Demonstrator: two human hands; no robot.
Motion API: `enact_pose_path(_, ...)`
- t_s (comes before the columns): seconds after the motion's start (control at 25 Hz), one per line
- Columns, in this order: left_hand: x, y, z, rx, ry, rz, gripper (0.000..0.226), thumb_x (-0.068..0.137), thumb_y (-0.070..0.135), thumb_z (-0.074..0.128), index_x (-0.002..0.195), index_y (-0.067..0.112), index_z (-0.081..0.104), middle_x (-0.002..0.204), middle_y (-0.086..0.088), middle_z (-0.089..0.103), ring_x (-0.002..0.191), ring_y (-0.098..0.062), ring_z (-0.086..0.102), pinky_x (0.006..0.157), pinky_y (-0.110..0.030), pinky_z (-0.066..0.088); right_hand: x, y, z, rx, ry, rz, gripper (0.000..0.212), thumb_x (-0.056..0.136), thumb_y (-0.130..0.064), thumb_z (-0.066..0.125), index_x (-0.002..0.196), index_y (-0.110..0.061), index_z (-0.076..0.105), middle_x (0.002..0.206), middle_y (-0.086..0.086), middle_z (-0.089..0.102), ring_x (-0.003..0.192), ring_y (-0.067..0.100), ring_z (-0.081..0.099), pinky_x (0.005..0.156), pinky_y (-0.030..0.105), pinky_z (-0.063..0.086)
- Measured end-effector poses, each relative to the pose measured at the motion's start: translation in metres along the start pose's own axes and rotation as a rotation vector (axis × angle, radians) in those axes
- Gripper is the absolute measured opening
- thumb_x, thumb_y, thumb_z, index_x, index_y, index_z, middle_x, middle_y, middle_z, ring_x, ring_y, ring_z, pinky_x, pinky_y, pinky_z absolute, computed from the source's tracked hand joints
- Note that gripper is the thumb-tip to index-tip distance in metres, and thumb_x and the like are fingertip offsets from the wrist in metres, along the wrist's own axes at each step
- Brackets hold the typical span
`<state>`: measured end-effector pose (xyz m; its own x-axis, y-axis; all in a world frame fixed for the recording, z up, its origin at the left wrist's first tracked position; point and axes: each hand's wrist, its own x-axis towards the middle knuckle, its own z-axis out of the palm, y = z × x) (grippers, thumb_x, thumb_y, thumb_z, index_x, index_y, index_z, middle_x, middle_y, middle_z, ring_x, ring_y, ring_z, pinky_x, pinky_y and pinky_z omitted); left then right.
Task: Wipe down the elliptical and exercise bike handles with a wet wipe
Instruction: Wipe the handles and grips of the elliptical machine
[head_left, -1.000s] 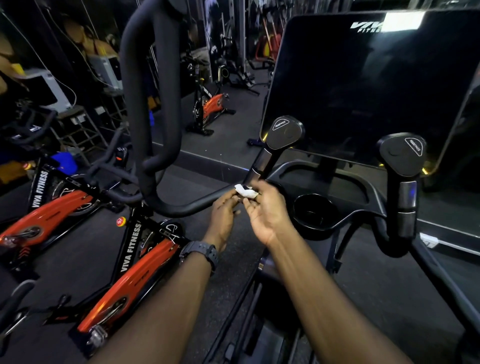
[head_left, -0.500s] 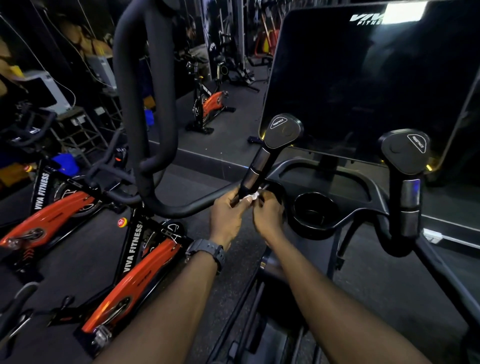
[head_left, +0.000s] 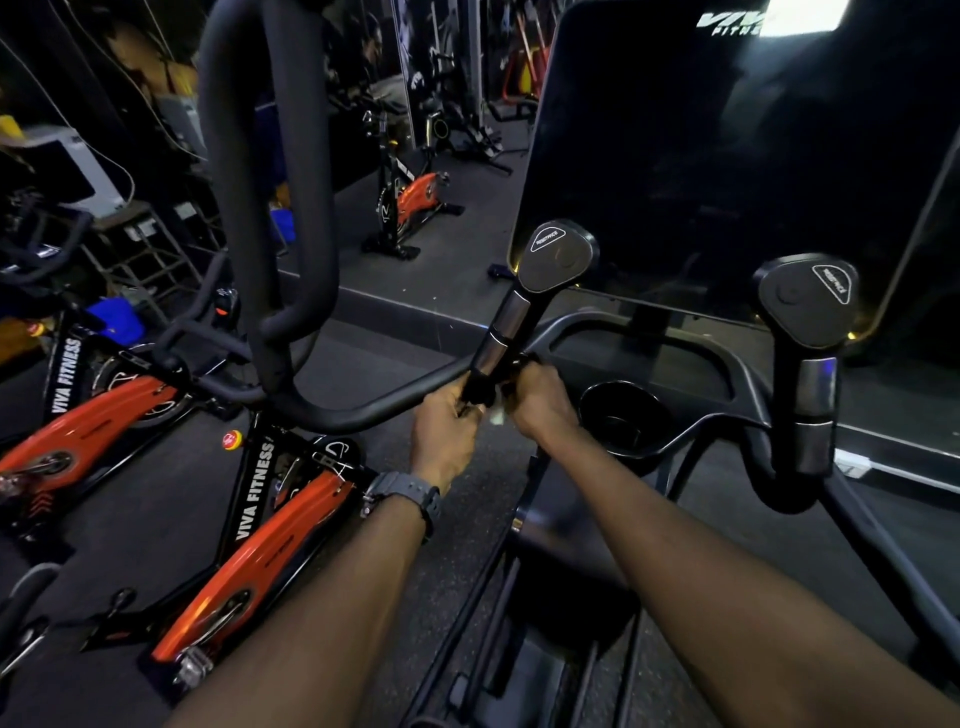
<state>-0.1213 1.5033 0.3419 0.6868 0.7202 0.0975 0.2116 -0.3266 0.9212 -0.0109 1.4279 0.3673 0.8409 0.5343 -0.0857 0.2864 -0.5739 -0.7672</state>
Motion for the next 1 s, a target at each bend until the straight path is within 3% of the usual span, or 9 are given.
enact_pose_path(0.16,0.000,0.006,0.000,0.026,0.008,-0.001,0.035,0.087,0.007,0.068,0.117,0.025,0.070,0.095,0.011,0.074,0.092,-0.005,0.068,0.077,-0.026,0.054,-0.003,-0.002,0.002,-0.066,0.010,-0.138,0.031,0.078,-0.032,0.052,0.097,-0.014,0.069,0.101,0.015,0.071,0.094,0.034,0.068,0.077,0.041,0.056)
enact_pose_path(0.24,-0.001,0.008,0.000,0.042,0.023,-0.010,0.034,0.087,0.012,0.070,0.118,0.026,0.070,0.097,0.014,0.074,0.093,-0.003,0.068,0.073,-0.018,0.050,0.003,-0.011,-0.002,-0.048,-0.047,-0.048,0.019,0.085,-0.025,0.055,0.087,-0.013,0.070,0.099,0.017,0.072,0.092,0.032,0.069,0.073,0.037,0.053)
enact_pose_path(0.36,-0.005,0.008,0.005,0.050,0.039,-0.023,0.030,0.086,0.023,0.071,0.105,0.046,0.068,0.093,0.019,0.072,0.088,-0.004,0.068,0.077,-0.031,0.057,0.010,-0.015,-0.006,-0.066,-0.068,-0.033,0.020,0.087,-0.018,0.057,0.067,-0.018,0.059,0.096,0.017,0.072,0.085,0.025,0.067,0.070,0.034,0.048)
enact_pose_path(0.48,-0.007,0.007,0.010,0.038,0.059,-0.061,0.029,0.086,0.026,0.069,0.094,0.054,0.065,0.089,0.018,0.073,0.086,-0.008,0.069,0.080,-0.040,0.058,0.005,-0.005,-0.012,-0.192,-0.080,-0.213,0.011,0.086,-0.011,0.058,0.088,-0.009,0.069,0.100,0.021,0.070,0.094,0.033,0.067,0.074,0.035,0.050)
enact_pose_path(0.56,-0.007,0.013,0.017,0.002,0.124,-0.110,0.024,0.087,0.025,0.067,0.106,0.039,0.068,0.093,0.012,0.074,0.090,-0.015,0.070,0.082,-0.039,0.057,0.006,-0.001,-0.018,-0.309,-0.102,-0.252,0.018,0.088,-0.010,0.057,0.100,-0.002,0.069,0.106,0.022,0.069,0.100,0.035,0.066,0.075,0.034,0.050)
enact_pose_path(0.64,-0.018,0.030,0.030,-0.105,0.229,-0.197,0.033,0.091,0.021,0.063,0.123,0.030,0.064,0.103,0.006,0.073,0.099,-0.019,0.068,0.084,-0.033,0.053,0.007,-0.006,-0.031,-0.382,-0.102,-0.203,0.020,0.090,-0.007,0.055,0.104,-0.001,0.068,0.108,0.022,0.069,0.102,0.034,0.066,0.078,0.034,0.052)
enact_pose_path(0.76,-0.038,0.066,0.052,-0.234,0.327,-0.359,0.058,0.097,0.013,0.056,0.150,0.021,0.036,0.130,0.000,0.061,0.117,-0.023,0.059,0.098,-0.037,0.048,0.018,-0.007,-0.065,-0.433,0.107,-0.187,0.026,0.091,-0.014,0.055,0.111,-0.005,0.069,0.114,0.023,0.067,0.108,0.038,0.064,0.086,0.040,0.052)
enact_pose_path(0.88,-0.049,0.080,0.082,-0.285,0.212,-0.403,0.053,0.098,0.011,0.049,0.149,0.012,0.034,0.138,-0.010,0.055,0.124,-0.032,0.054,0.103,-0.039,0.045,0.022,0.024,-0.089,-0.578,0.173,-0.177,0.026,0.091,-0.010,0.054,0.110,-0.001,0.068,0.112,0.025,0.066,0.107,0.041,0.064,0.084,0.040,0.051)
enact_pose_path(1.0,-0.037,0.070,0.092,-0.063,-0.128,-0.169,0.044,0.094,0.009,0.044,0.135,0.023,0.052,0.122,-0.005,0.066,0.112,-0.025,0.062,0.096,-0.038,0.050,0.003,0.052,-0.086,-0.566,0.037,-0.257,0.024,0.091,-0.020,0.047,0.094,-0.010,0.069,0.102,0.015,0.068,0.097,0.031,0.065,0.081,0.032,0.050)
